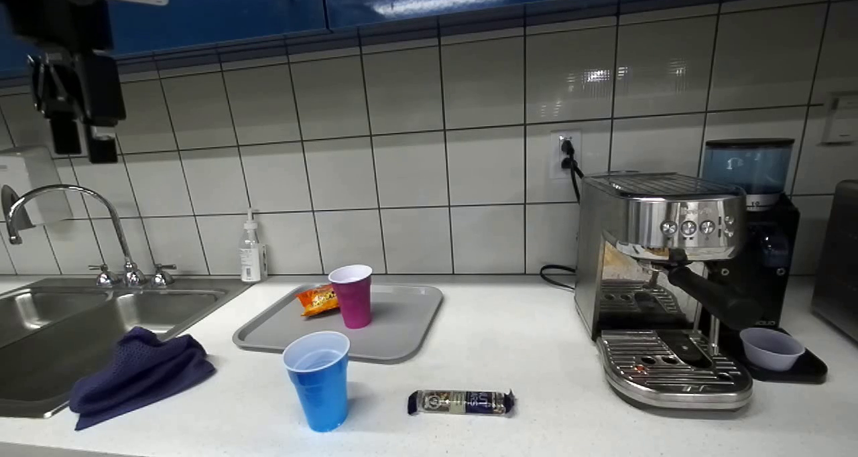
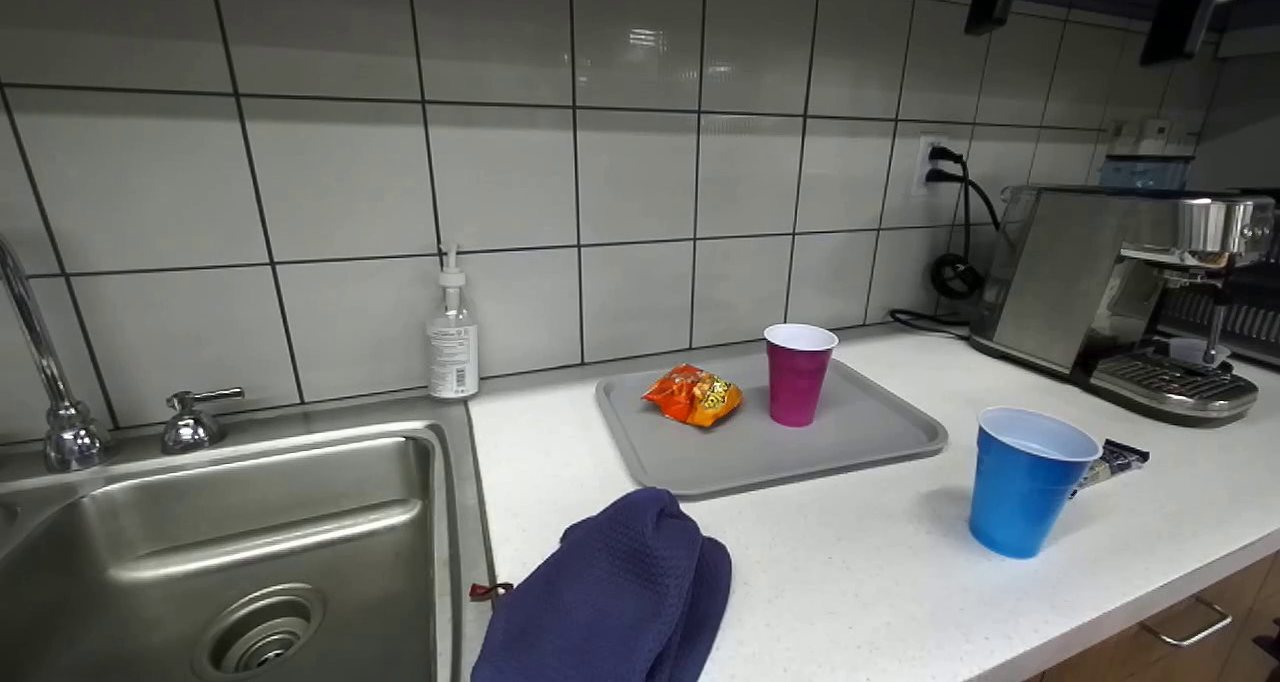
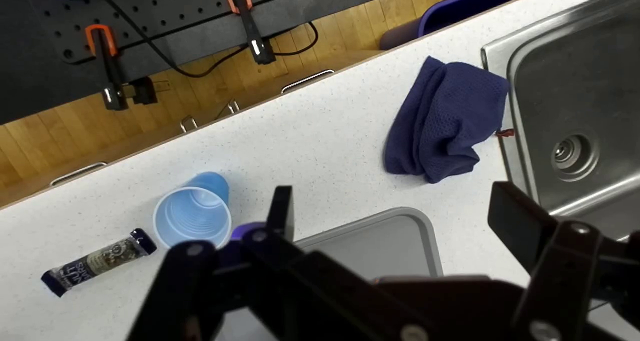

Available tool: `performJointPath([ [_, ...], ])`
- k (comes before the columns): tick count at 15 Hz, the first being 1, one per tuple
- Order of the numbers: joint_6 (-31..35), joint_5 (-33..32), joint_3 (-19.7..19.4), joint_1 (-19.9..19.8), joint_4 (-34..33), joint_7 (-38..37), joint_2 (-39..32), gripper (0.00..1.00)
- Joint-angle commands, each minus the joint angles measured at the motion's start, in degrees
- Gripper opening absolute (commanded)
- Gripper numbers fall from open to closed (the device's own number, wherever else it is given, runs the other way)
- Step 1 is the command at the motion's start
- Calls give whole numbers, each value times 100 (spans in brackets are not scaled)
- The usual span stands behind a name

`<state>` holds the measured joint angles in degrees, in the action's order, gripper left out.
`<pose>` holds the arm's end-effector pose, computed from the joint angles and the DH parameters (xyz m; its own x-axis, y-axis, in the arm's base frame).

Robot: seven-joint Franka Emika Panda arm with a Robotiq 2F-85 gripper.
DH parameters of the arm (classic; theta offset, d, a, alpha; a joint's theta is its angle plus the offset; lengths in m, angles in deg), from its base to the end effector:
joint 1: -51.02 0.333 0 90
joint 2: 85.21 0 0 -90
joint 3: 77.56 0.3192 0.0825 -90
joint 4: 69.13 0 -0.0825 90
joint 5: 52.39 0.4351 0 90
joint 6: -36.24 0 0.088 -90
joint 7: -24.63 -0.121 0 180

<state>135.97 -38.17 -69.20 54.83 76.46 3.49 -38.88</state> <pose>0.3469 0.1030 0.5018 0.9703 -0.2370 -0.0481 -0.2414 -0.9616 -0.1304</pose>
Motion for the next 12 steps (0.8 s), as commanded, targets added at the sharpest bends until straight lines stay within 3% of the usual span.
performJointPath([
  [1,231,-76,163,-124,163,54,-39,100],
  [12,2092,-764,504,-175,914,-82,-712,100],
])
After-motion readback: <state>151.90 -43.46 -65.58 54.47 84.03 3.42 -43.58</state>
